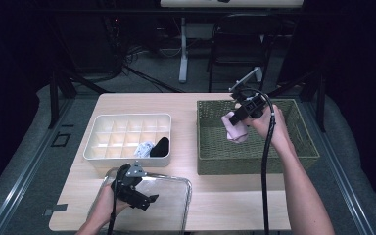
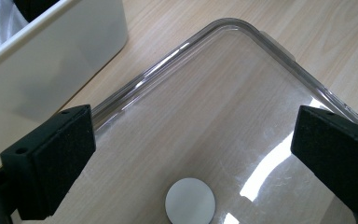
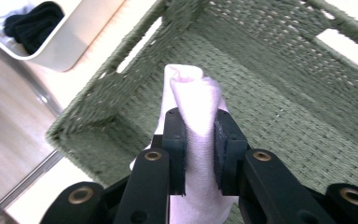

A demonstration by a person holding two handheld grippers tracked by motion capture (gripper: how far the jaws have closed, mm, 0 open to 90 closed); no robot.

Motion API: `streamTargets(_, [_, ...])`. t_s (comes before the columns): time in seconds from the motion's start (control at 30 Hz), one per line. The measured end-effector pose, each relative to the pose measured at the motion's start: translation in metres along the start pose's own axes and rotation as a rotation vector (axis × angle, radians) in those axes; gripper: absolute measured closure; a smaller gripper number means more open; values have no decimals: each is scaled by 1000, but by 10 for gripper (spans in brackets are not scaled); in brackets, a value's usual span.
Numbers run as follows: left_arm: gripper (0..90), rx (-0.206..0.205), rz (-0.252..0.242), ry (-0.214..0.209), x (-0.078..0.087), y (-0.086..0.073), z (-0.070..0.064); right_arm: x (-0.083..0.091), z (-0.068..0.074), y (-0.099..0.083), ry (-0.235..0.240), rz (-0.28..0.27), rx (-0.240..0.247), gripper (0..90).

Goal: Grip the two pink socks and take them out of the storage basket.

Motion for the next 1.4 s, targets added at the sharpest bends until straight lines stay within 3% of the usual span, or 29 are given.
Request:
streamTargets(0.73, [0, -1, 6, -3, -2, 0, -2, 38, 53, -25, 58, -58, 86, 772])
streamTargets(1.1, [0, -5, 9, -4, -3, 0, -2, 39, 85, -48, 92, -71, 150, 768])
streamTargets(1.4, [0, -6, 2, 0, -4, 0, -3, 31, 106, -71, 134, -87, 167, 765])
Point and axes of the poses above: each handheld gripper's, and its own axes: x roughly backward along the jaws, y roughly out of its top, z roughly to its left, the point moved 8 cm from there along -x, roughly forward along the jaws, and after that the axes turned 14 degrees about -y, right-handed, at the moved point
